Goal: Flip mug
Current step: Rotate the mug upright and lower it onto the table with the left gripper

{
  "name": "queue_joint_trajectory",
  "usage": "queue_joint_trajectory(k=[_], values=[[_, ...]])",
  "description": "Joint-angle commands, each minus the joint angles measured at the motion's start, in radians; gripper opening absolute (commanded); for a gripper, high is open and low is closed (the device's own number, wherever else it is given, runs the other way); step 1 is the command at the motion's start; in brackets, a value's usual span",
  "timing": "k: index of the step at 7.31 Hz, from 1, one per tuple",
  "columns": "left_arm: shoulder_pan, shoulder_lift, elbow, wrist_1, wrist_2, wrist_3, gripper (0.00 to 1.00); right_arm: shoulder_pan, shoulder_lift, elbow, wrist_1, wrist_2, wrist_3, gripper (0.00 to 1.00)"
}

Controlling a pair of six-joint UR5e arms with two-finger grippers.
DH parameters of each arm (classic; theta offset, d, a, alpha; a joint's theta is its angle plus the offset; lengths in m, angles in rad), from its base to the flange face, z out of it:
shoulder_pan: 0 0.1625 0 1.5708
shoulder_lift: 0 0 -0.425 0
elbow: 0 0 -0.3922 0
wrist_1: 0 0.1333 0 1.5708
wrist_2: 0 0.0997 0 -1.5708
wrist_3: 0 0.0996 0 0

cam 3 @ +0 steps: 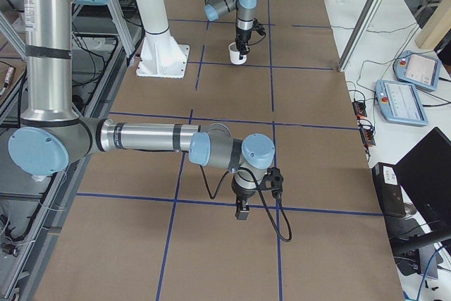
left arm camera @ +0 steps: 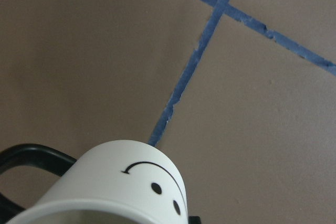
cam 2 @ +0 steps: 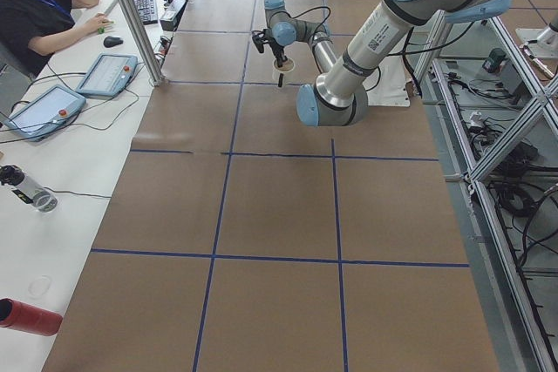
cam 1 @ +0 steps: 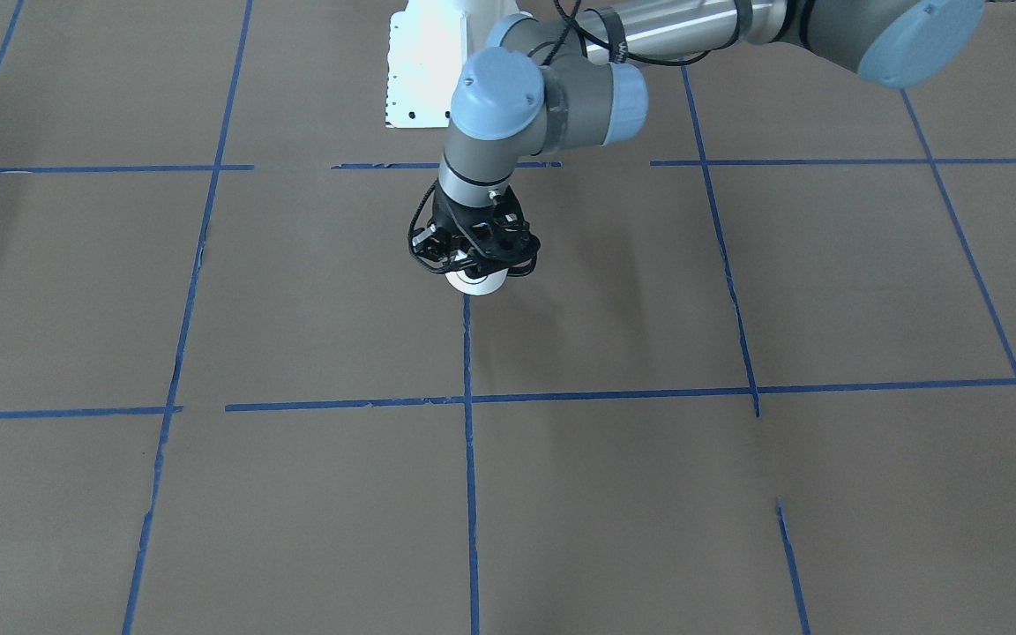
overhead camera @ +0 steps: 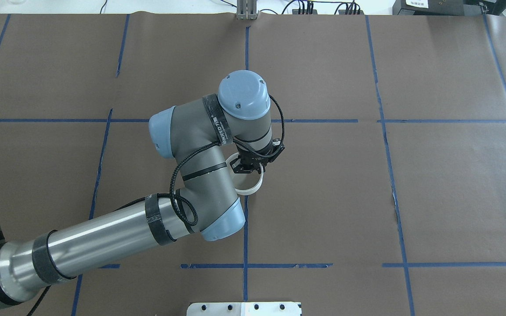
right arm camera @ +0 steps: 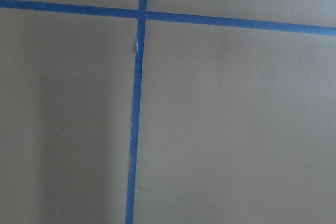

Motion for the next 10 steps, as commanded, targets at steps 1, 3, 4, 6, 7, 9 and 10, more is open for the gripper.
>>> queue_joint_trajectory(k=[1, 3, 4, 6, 7, 9, 10], values=[[0.006, 0.001, 0.030, 0.011, 0.001, 0.001, 0.20, 0.000, 0.000, 0.000, 0.000, 0.000, 0.000, 1.00], [0.008, 0.001, 0.027, 0.009, 0.002, -0.008, 1.00, 0.000, 0.000, 0.000, 0.000, 0.000, 0.000, 1.00], [0.011, 0.003, 0.016, 0.011, -0.001, -0.011, 1.00, 0.000, 0.000, 0.000, 0.000, 0.000, 0.000, 1.00], [0.005, 0.027, -0.083, 0.014, -0.004, -0.003, 1.00, 0.000, 0.000, 0.000, 0.000, 0.000, 0.000, 1.00], [-0.009, 0.043, -0.139, 0.040, -0.003, 0.001, 1.00, 0.000, 0.000, 0.000, 0.000, 0.000, 0.000, 1.00], [-0.053, 0.130, -0.307, 0.054, -0.003, 0.084, 1.00, 0.000, 0.000, 0.000, 0.000, 0.000, 0.000, 1.00], [-0.093, 0.208, -0.388, 0.054, -0.006, 0.194, 1.00, 0.000, 0.000, 0.000, 0.000, 0.000, 0.000, 1.00]])
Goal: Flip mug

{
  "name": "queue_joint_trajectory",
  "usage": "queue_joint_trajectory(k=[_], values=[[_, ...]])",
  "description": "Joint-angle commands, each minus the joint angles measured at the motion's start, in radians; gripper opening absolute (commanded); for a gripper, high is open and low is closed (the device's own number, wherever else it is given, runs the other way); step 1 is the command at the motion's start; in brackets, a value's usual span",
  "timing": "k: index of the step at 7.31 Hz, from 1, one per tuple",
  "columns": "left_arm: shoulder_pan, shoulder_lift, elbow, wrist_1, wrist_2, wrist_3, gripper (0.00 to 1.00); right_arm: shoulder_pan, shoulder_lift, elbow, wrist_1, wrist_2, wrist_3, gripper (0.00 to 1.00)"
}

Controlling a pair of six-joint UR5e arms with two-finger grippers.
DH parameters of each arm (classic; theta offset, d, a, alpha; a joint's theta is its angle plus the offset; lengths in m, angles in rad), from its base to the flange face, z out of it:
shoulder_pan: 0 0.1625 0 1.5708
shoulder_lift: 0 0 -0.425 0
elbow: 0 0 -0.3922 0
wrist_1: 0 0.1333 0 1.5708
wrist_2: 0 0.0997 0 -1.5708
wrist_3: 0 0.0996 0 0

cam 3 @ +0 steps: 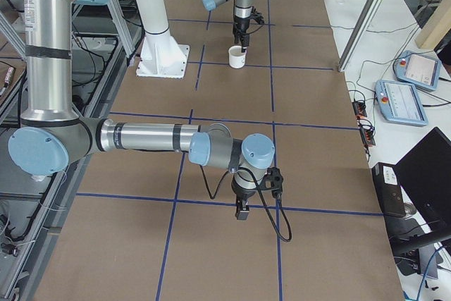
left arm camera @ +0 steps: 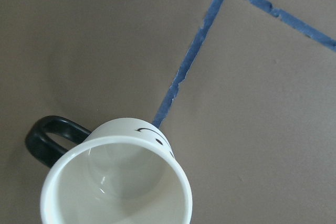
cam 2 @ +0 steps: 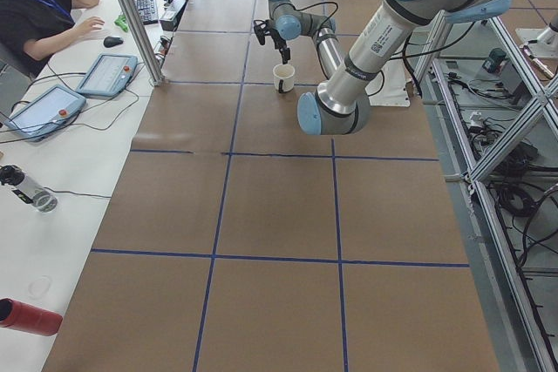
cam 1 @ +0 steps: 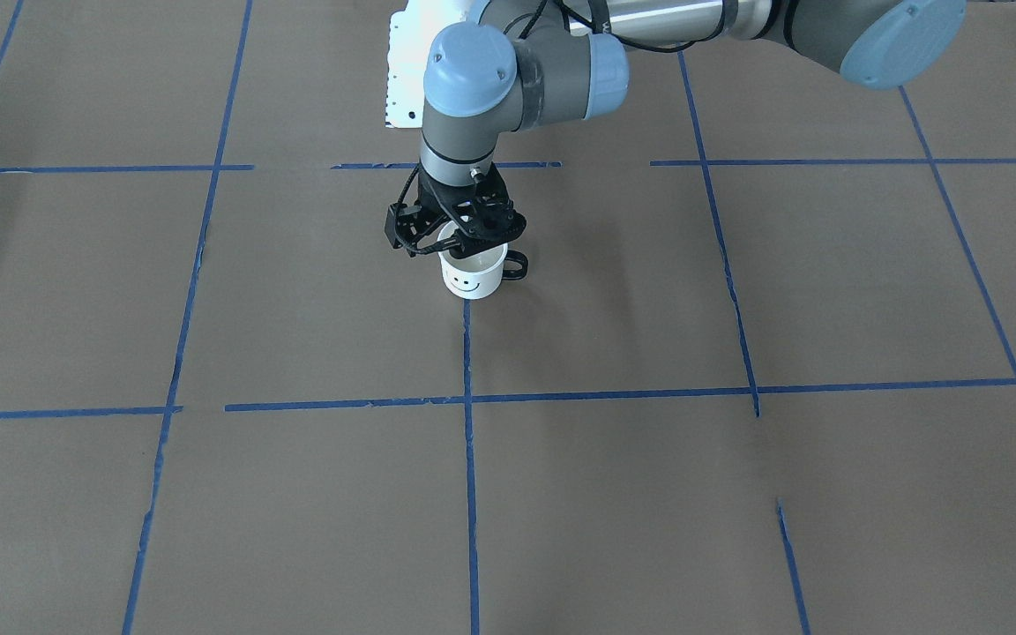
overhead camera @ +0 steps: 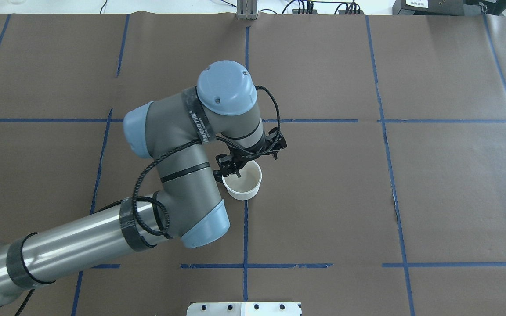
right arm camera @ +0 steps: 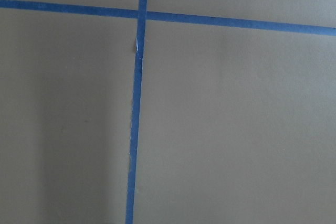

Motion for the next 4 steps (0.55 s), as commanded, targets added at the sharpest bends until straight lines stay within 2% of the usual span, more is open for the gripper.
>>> queue_joint_trajectory(k=[1, 2, 4], values=[[-0.097, 0.185, -0.188, 0.002, -0.005, 0.268, 1.00, 0.000, 0.000, 0.000, 0.000, 0.000, 0.000, 1.00], [-0.172, 0.274, -0.235, 0.000, -0.010, 0.436, 1.00, 0.000, 0.000, 0.000, 0.000, 0.000, 0.000, 1.00], [-0.359, 0.444, -0.243, -0.002, -0.100, 0.792, 1.00, 0.000, 0.000, 0.000, 0.000, 0.000, 0.000, 1.00]])
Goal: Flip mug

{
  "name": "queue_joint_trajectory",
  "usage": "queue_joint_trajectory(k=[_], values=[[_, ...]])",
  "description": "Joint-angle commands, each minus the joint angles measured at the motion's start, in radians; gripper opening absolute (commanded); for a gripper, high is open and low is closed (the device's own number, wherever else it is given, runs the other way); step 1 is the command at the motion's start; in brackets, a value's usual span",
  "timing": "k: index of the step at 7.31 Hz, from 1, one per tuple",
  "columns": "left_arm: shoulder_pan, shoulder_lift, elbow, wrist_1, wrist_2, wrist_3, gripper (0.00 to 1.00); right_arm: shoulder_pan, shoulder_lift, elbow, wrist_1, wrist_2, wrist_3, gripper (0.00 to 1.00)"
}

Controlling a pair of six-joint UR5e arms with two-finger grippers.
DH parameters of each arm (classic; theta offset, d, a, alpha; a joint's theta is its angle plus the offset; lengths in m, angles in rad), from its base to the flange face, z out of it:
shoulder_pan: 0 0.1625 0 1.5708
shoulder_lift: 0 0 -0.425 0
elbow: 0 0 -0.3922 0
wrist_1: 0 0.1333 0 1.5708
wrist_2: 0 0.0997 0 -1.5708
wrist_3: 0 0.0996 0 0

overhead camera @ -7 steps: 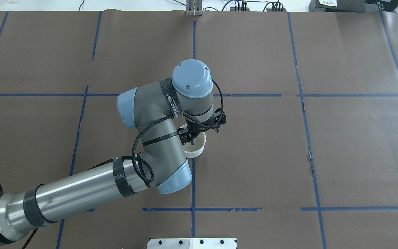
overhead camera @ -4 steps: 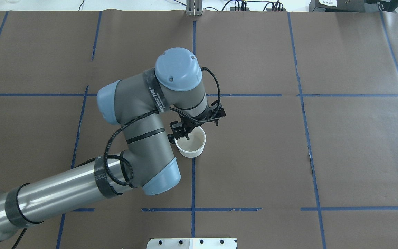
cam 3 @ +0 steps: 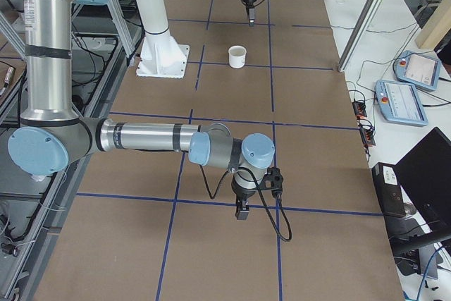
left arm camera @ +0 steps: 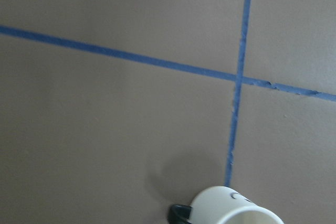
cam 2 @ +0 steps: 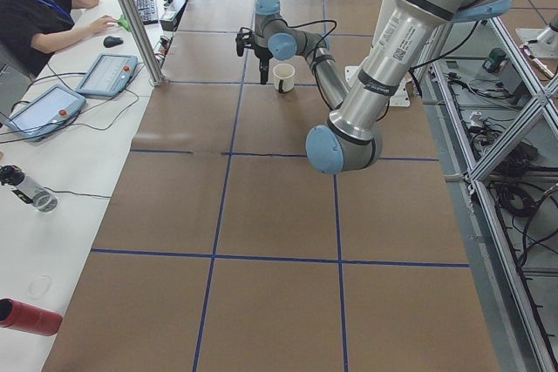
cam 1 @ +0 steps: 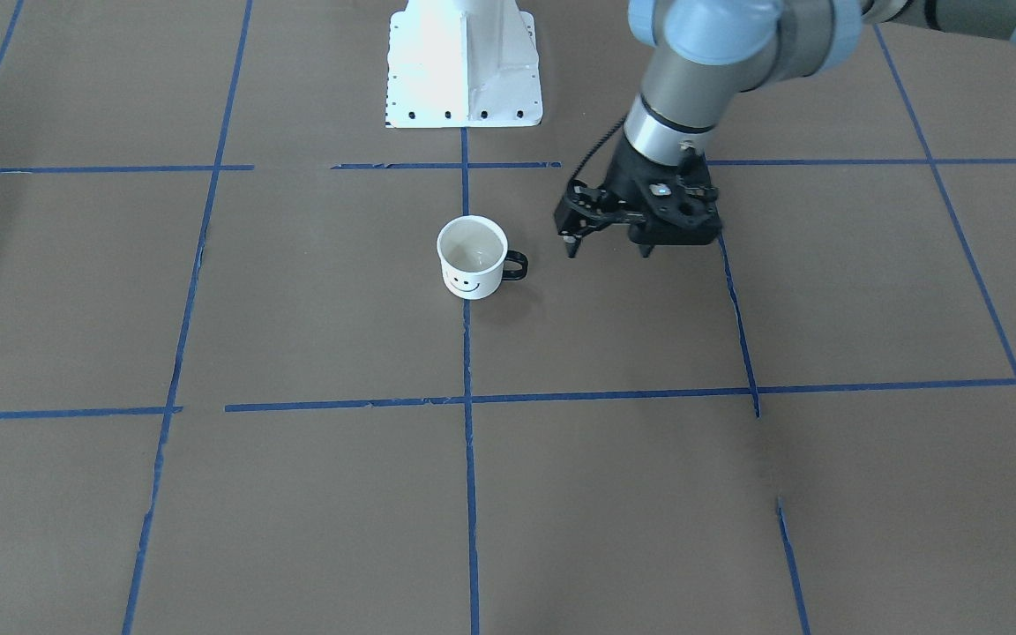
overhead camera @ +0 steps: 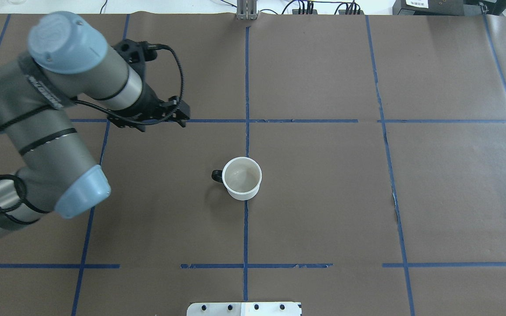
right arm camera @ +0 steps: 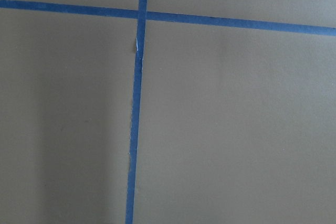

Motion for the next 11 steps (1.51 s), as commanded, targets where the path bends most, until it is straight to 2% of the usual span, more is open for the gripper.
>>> queue_joint_trajectory(k=[1, 2, 4, 5, 7, 8, 11], values=[[-0.208, 0.190, -0.012, -0.001, -0.073, 0.399, 1.00, 0.000, 0.000, 0.000, 0.000, 0.000, 0.000, 1.00], [-0.319, 0.279, -0.005, 0.000, -0.087, 0.620, 1.00, 0.000, 0.000, 0.000, 0.000, 0.000, 0.000, 1.00], [-0.487, 0.438, 0.021, -0.003, -0.116, 0.901, 1.00, 0.000, 0.000, 0.000, 0.000, 0.000, 0.000, 1.00], [-0.571, 0.509, 0.069, -0.014, -0.153, 1.038, 1.00, 0.000, 0.000, 0.000, 0.000, 0.000, 0.000, 1.00], [-0.771, 0.560, 0.203, -0.018, -0.178, 1.363, 1.00, 0.000, 0.000, 0.000, 0.000, 0.000, 0.000, 1.00], [-0.826, 0.563, 0.213, -0.006, -0.181, 1.373, 1.00, 0.000, 0.000, 0.000, 0.000, 0.000, 0.000, 1.00], [-0.840, 0.557, 0.213, 0.008, -0.190, 1.270, 1.00, 0.000, 0.000, 0.000, 0.000, 0.000, 0.000, 1.00]])
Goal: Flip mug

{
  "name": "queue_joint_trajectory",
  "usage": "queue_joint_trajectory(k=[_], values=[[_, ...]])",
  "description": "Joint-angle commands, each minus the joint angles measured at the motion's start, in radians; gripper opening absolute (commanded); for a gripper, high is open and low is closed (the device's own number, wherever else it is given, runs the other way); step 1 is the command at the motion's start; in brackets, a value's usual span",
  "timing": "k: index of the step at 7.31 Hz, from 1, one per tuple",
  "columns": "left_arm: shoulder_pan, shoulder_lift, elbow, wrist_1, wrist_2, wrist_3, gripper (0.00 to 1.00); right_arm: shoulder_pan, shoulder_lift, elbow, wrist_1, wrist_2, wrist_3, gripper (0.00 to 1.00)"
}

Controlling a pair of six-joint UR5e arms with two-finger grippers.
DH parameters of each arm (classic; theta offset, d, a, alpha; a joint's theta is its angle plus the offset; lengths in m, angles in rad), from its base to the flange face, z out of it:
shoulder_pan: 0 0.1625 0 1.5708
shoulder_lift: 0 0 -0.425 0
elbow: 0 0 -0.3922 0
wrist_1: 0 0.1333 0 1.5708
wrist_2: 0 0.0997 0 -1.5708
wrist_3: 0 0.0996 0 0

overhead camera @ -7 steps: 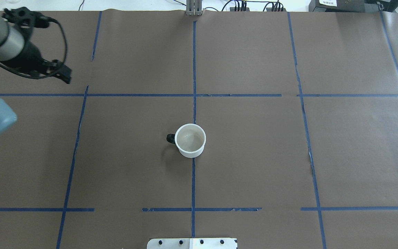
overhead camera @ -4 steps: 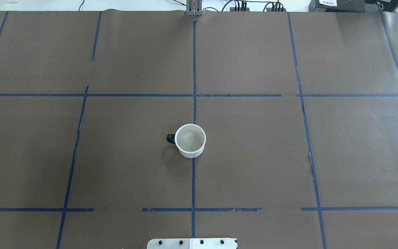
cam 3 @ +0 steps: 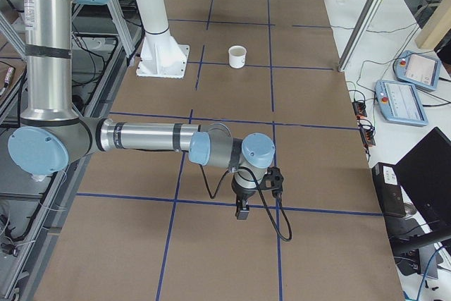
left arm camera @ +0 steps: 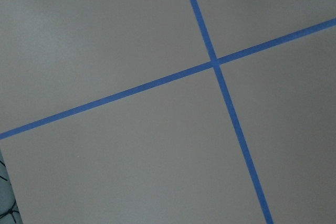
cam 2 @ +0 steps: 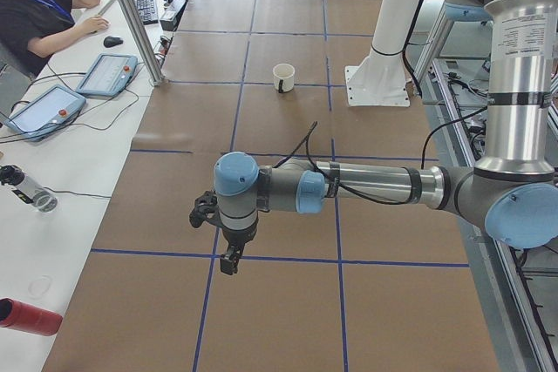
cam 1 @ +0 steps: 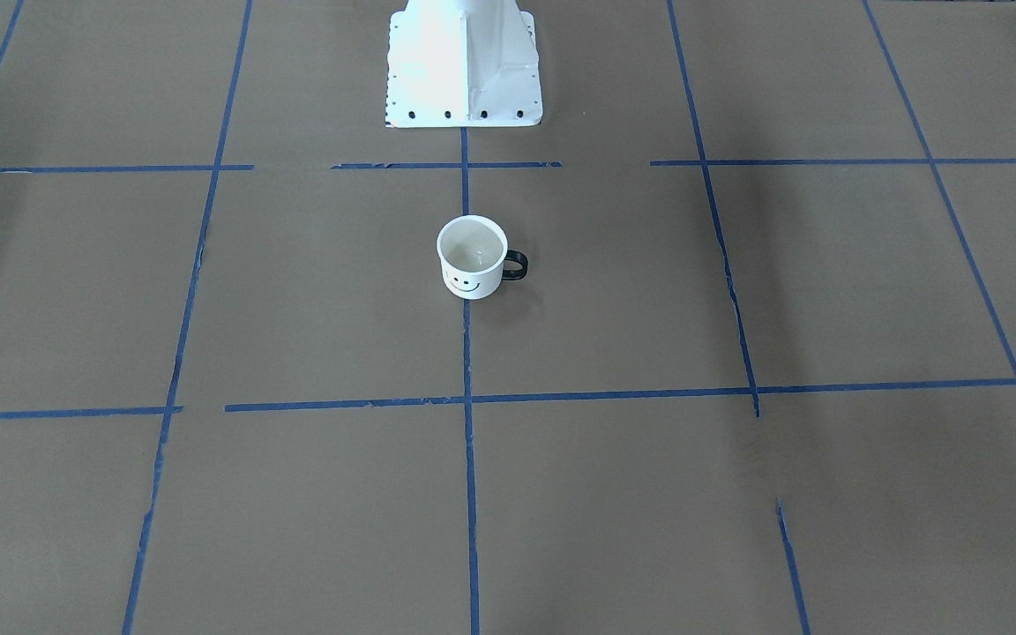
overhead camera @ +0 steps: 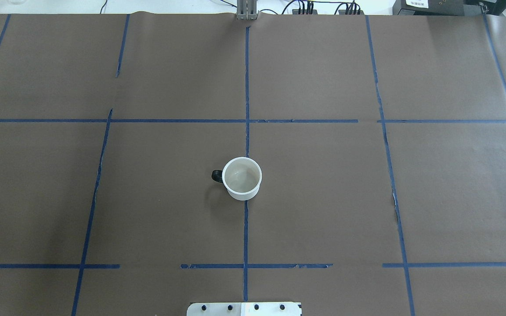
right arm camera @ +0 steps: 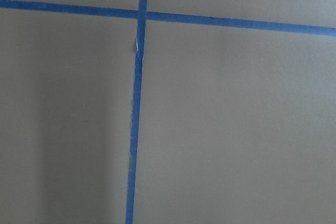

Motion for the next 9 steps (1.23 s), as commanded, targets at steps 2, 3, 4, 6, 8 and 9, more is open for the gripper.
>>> queue_joint_trajectory(k=[2, 3, 4, 6, 8, 9], values=[[-0.006, 0.002, 0.007, -0.002, -0.146, -0.081, 1.00, 0.000, 0.000, 0.000, 0.000, 0.000, 0.000, 1.00], [-0.006, 0.002, 0.007, -0.005, -0.144, -0.080, 1.00, 0.000, 0.000, 0.000, 0.000, 0.000, 0.000, 1.00], [-0.006, 0.002, 0.009, -0.005, -0.144, -0.080, 1.00, 0.000, 0.000, 0.000, 0.000, 0.000, 0.000, 1.00], [-0.006, 0.004, 0.007, -0.008, -0.144, -0.077, 1.00, 0.000, 0.000, 0.000, 0.000, 0.000, 0.000, 1.00], [-0.006, 0.002, 0.007, -0.008, -0.142, -0.077, 1.00, 0.000, 0.000, 0.000, 0.000, 0.000, 0.000, 1.00], [-0.006, 0.000, 0.007, -0.009, -0.142, -0.077, 1.00, 0.000, 0.000, 0.000, 0.000, 0.000, 0.000, 1.00]])
